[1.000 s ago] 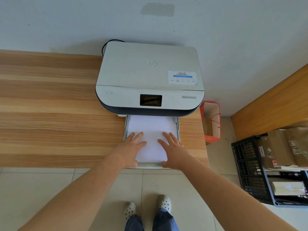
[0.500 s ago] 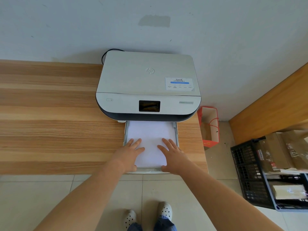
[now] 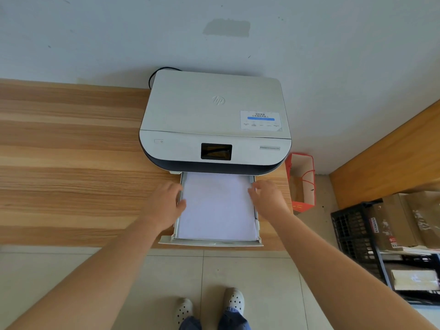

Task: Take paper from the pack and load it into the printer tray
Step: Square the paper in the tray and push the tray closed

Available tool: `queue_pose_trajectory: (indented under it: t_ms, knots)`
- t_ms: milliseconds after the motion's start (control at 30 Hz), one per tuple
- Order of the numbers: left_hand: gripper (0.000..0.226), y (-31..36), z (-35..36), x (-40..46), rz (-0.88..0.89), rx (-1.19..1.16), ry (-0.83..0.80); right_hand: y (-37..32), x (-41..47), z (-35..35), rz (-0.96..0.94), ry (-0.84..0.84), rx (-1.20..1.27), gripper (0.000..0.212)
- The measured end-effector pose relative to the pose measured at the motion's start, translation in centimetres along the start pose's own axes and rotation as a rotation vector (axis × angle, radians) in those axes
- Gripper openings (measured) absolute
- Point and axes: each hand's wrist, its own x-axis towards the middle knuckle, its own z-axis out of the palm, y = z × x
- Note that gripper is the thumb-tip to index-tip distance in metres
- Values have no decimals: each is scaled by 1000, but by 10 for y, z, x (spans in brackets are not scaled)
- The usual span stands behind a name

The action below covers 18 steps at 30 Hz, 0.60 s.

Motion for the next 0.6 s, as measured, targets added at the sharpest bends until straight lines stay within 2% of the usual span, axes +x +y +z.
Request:
queue_pose_trajectory:
  t_ms: [33, 100, 200, 300, 400, 600]
  knots:
    - [30, -2, -2, 6, -74, -26, 28, 4, 6, -3, 58, 20, 2, 26]
    - [22, -3, -3, 14, -190, -32, -17, 11, 14, -5, 147, -22, -78, 30]
    - [29, 2, 0, 24, -276, -21, -148, 15, 18, 1, 201, -166, -206, 31]
    - [28, 7, 6, 31, -304, -26, -216, 14, 23, 7, 192, -221, -275, 26]
    - [24, 7, 9, 37, -306, 38, -208, 15, 27, 10, 199, -226, -285, 21]
    - [22, 4, 13, 43, -326, 36, -252, 15, 32, 13, 189, -257, -299, 25]
